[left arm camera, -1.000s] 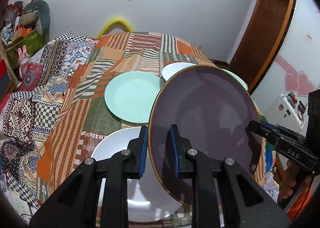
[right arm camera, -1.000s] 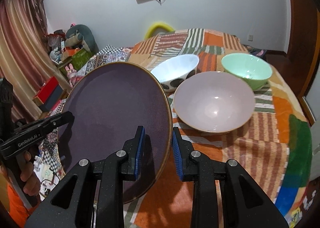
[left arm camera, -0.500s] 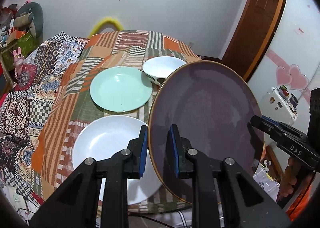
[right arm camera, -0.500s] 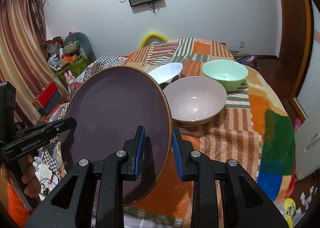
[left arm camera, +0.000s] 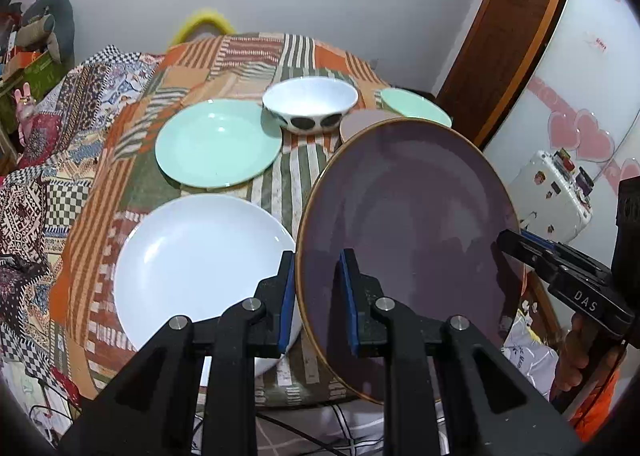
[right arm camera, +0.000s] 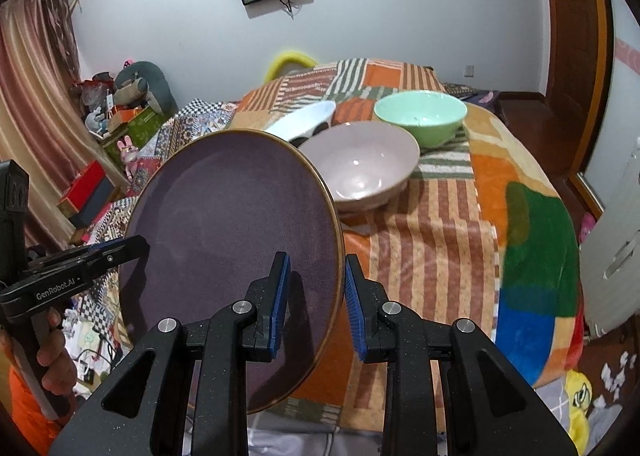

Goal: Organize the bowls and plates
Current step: 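Lift the purple plate with both tools and lower it onto the quilt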

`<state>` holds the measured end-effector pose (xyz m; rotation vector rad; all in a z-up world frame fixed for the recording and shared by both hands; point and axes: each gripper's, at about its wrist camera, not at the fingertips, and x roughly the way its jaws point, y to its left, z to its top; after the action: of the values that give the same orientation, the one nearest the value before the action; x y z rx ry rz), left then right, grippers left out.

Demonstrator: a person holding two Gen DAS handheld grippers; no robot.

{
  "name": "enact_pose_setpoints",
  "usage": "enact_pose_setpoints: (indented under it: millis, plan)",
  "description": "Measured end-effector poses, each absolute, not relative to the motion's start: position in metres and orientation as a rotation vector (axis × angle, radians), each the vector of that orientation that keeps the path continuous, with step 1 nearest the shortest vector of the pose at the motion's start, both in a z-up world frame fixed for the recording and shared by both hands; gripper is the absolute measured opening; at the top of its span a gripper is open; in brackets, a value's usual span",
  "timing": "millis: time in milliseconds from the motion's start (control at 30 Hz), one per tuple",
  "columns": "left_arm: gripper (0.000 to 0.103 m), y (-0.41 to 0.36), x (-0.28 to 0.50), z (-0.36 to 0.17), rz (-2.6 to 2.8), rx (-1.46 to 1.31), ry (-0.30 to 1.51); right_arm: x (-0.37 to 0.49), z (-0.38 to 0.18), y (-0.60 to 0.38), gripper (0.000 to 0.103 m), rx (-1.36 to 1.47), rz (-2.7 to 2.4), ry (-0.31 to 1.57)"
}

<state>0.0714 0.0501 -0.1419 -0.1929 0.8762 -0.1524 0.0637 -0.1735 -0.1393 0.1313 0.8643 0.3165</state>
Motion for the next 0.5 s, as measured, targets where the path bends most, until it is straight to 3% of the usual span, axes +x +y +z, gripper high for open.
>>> enact_pose_setpoints:
  millis: [500]
  plan:
    - [0.021, 0.022, 0.093, -0.179, -0.159, -0.144, 1.019, 0.063, -0.172, -0.193, 0.025, 0.175, 0.285, 0.972]
